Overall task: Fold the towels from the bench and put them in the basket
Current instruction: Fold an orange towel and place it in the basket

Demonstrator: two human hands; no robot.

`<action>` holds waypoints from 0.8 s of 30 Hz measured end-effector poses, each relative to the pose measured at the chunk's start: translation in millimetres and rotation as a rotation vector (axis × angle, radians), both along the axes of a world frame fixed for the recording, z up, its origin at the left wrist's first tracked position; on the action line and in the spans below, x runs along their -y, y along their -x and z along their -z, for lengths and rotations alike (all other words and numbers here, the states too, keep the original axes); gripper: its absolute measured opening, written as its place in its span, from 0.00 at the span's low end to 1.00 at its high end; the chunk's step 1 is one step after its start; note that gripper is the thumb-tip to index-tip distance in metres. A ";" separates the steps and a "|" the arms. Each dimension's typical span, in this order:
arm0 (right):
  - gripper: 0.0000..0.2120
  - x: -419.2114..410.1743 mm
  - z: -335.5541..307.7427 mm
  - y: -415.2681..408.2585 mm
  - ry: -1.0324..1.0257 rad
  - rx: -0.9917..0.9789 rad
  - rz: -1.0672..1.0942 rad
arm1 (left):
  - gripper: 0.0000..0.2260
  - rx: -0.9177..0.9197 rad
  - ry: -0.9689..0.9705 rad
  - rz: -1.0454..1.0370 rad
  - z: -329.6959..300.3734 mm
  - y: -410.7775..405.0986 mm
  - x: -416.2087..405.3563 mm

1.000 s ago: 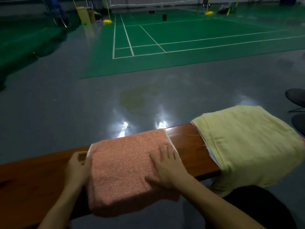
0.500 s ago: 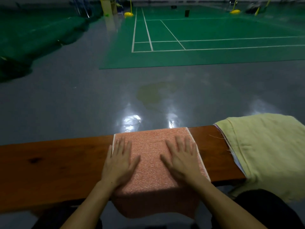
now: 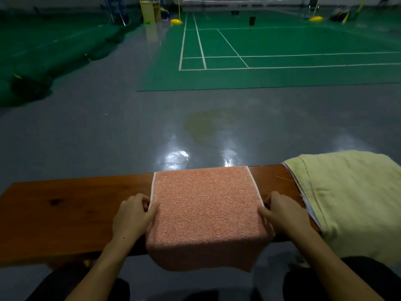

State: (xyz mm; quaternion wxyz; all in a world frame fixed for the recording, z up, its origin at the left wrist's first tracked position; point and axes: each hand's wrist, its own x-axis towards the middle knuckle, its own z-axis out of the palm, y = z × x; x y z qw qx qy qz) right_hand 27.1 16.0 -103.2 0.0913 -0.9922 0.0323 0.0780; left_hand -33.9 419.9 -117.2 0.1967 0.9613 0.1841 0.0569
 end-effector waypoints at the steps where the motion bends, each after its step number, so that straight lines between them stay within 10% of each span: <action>1: 0.19 -0.8 -0.5 -1.9 -0.035 -0.025 0.004 | 0.14 -0.028 0.083 -0.016 -2.7 -0.4 2.3; 10: 0.17 -28.3 -3.9 -22.5 -0.131 -0.069 0.070 | 0.07 -0.075 0.592 -0.069 -13.9 -24.3 13.3; 19: 0.08 -28.8 -26.0 -24.7 -0.853 -0.313 0.183 | 0.33 -0.089 1.031 -0.103 -27.1 -29.2 -0.3; 24: 0.26 -14.5 -38.7 -26.4 -1.273 -0.463 0.156 | 0.21 -0.126 1.294 0.021 -44.5 -20.9 -4.8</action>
